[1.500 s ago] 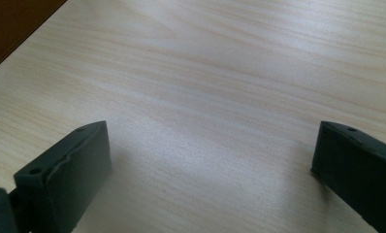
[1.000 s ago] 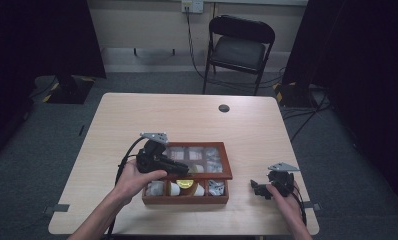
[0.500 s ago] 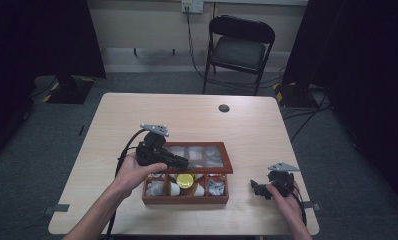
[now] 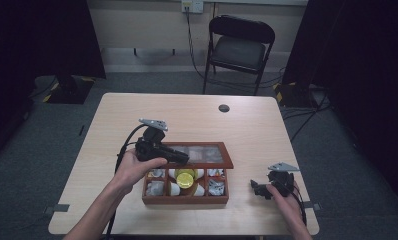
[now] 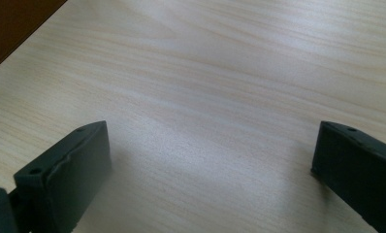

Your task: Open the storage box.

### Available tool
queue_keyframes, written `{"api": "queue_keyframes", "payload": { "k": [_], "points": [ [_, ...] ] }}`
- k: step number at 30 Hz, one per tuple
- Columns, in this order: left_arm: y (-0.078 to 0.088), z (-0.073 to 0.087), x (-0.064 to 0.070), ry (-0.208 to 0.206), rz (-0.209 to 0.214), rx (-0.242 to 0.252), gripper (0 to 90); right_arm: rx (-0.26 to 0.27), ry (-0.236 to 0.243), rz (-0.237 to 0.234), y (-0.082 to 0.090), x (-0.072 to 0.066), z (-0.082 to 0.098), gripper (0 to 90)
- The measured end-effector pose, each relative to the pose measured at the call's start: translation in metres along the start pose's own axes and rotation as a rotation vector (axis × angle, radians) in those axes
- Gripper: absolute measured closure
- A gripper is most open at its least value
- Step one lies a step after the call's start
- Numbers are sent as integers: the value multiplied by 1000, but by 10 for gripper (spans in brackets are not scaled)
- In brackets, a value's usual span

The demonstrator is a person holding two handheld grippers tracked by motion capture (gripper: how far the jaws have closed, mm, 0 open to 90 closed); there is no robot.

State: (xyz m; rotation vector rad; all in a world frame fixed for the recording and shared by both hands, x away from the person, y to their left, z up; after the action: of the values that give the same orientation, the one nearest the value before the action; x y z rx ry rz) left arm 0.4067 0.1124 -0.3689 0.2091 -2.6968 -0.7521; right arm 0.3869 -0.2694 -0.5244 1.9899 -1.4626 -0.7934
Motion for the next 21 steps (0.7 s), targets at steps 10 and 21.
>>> {"api": "queue_keyframes", "payload": {
  "k": [10, 21],
  "points": [
    [4, -6, -3, 22, -11, 20, 810, 0, 0, 0, 0, 0, 0, 0],
    [6, -11, -7, 31, -10, 21, 810, 0, 0, 0, 0, 0, 0, 0]
  ]
}}
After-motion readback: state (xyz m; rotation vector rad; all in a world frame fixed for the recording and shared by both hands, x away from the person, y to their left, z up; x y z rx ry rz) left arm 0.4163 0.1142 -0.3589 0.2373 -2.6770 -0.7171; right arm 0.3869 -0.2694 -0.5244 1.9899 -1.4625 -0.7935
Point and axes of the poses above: each handheld gripper's, and its own axes: y roughly backward along the jaws, z roughly out of its underside, x roughly to its right, the point moved 3 cm from there along -y, roughly forward along the jaws, and after that the axes turned 13 degrees about -y, right-handed, at the moved point
